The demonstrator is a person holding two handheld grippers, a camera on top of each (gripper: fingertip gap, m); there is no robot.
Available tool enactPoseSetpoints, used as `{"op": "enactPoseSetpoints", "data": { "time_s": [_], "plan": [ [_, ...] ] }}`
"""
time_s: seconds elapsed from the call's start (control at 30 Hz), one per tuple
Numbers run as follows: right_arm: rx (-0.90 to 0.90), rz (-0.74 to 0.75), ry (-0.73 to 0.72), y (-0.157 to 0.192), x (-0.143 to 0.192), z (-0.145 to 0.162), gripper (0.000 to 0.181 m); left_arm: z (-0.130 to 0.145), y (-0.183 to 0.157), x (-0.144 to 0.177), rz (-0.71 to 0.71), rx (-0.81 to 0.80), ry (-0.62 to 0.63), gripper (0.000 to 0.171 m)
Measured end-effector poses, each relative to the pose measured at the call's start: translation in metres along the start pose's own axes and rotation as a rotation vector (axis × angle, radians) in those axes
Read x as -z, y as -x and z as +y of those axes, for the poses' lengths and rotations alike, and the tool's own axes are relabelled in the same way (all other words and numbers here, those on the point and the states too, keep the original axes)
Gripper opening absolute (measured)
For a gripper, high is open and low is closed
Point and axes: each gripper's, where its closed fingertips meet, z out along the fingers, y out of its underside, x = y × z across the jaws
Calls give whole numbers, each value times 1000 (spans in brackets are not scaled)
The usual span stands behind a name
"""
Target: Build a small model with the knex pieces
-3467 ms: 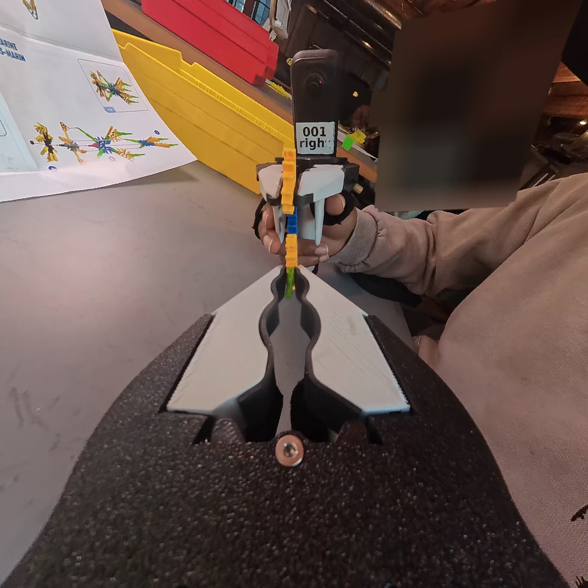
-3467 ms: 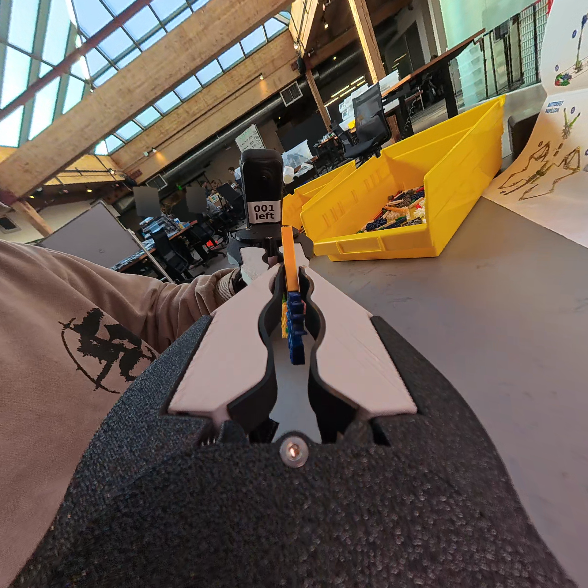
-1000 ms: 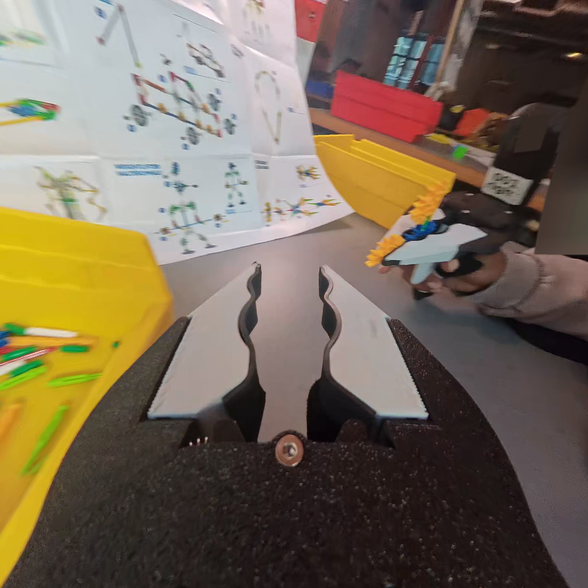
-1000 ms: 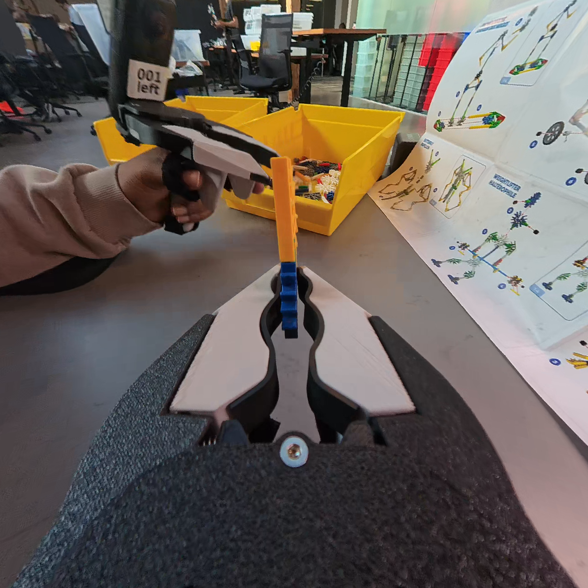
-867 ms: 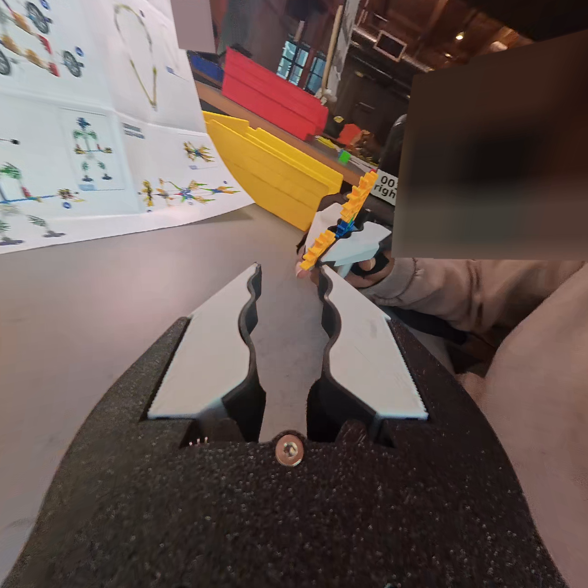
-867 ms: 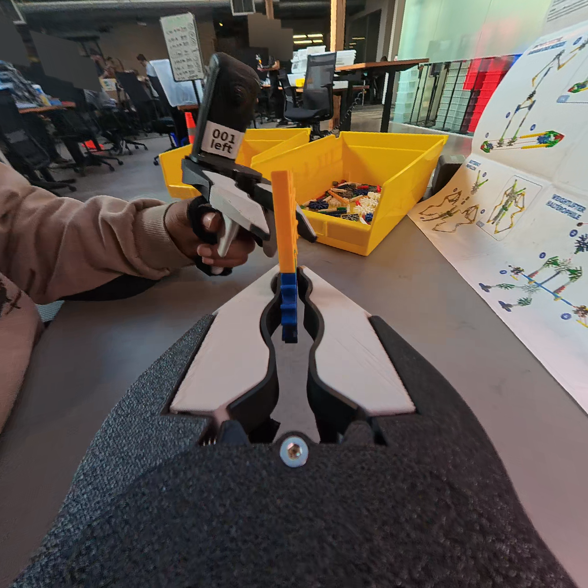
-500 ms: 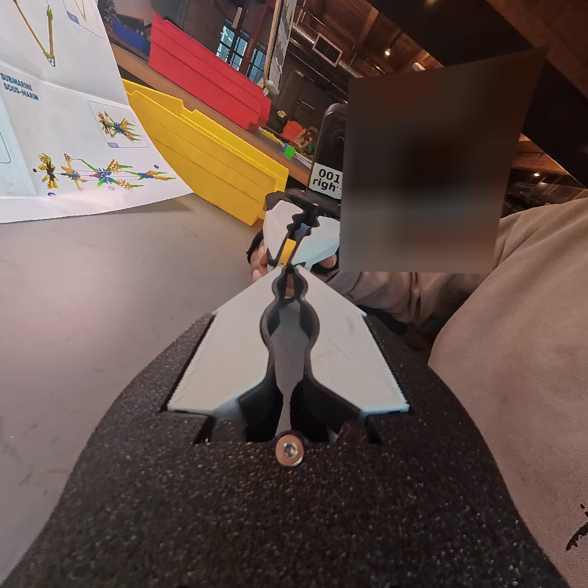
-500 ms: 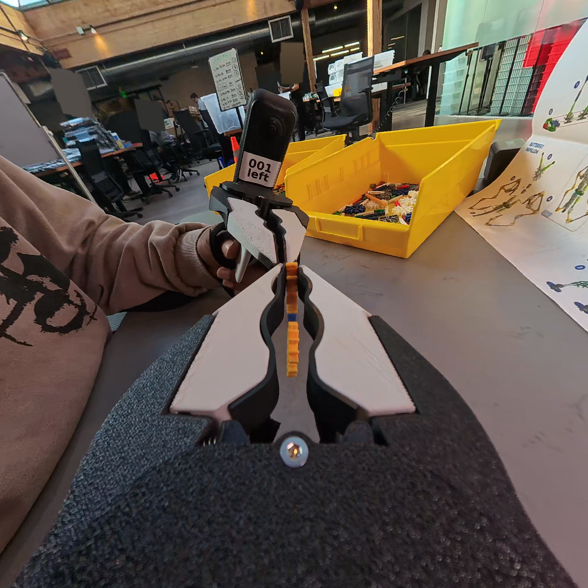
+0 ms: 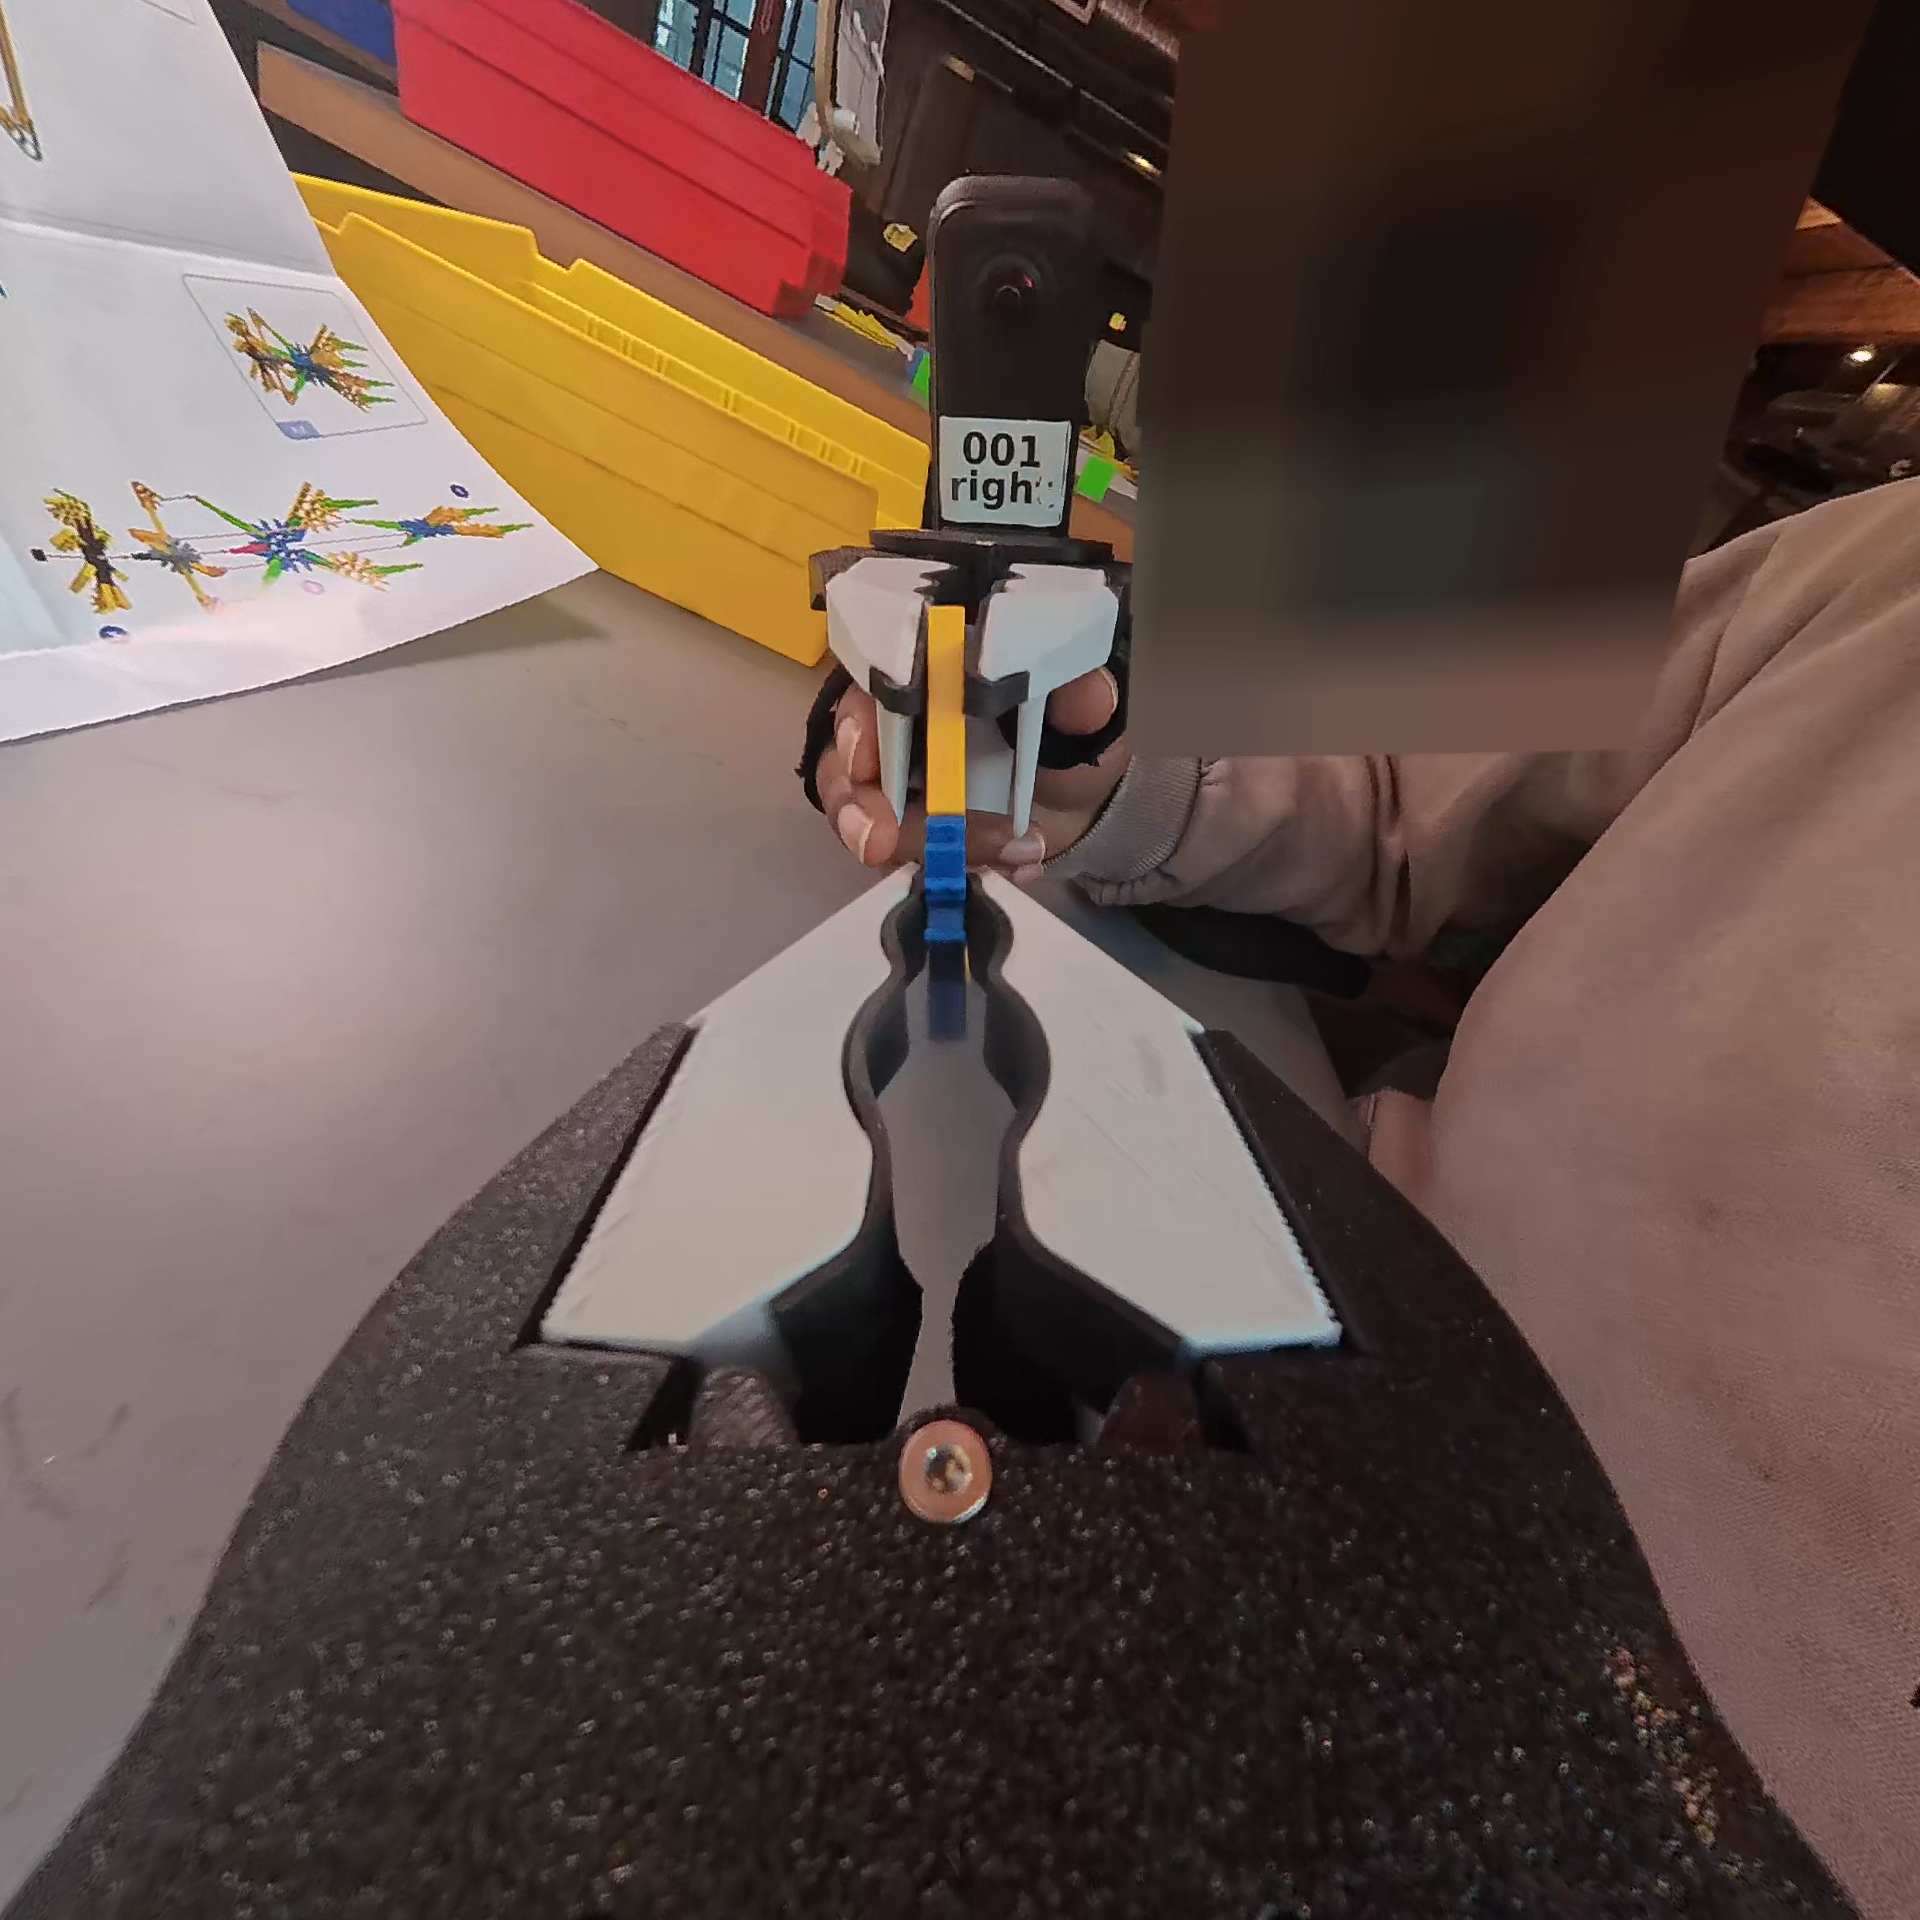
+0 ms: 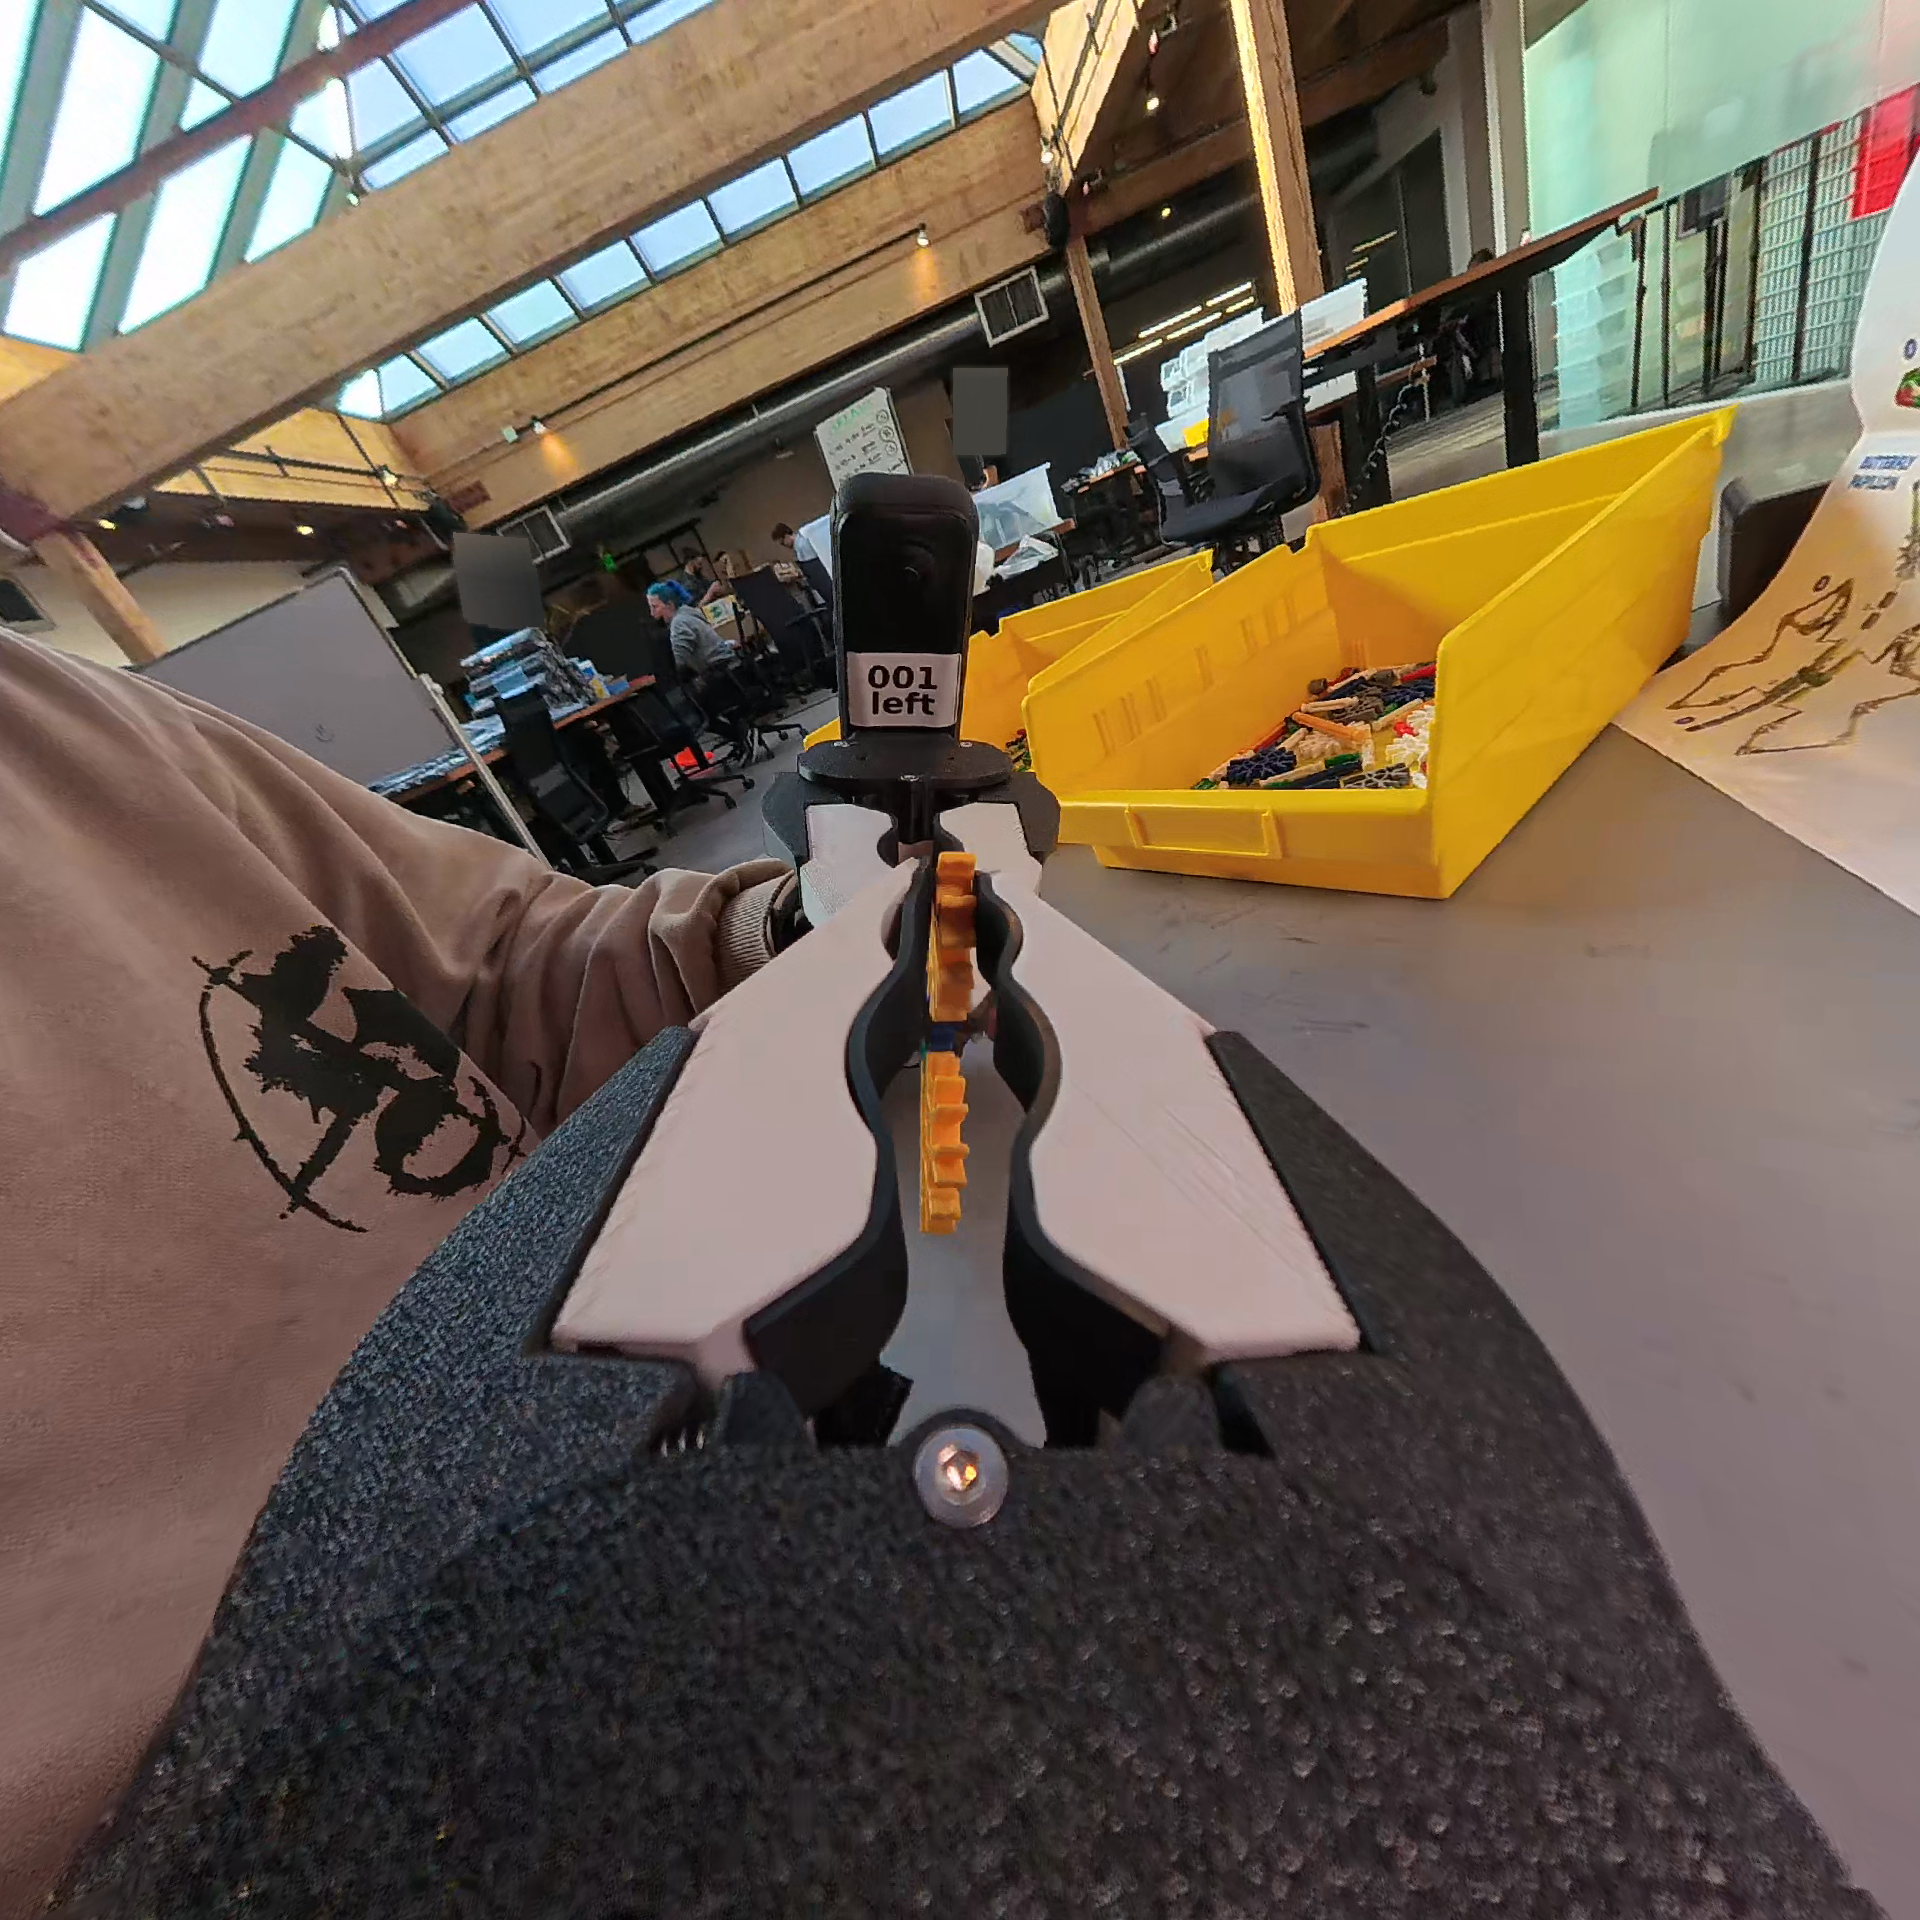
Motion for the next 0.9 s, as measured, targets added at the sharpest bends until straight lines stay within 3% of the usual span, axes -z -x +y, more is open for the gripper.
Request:
{"op": "enactPoseSetpoints", "data": {
  "time_s": [0.33,0.5,0.9],
  "plan": [
    [35,-52,60,11,0,5,4,-4,-8,8,60,13,-6,6],
    [39,-36,41,10,1,1,3,-15,-7,13,75,58,-83,7],
    [40,-53,78,13,-1,9,4,-4,-10,11,52,-10,24,5]
  ]
}}
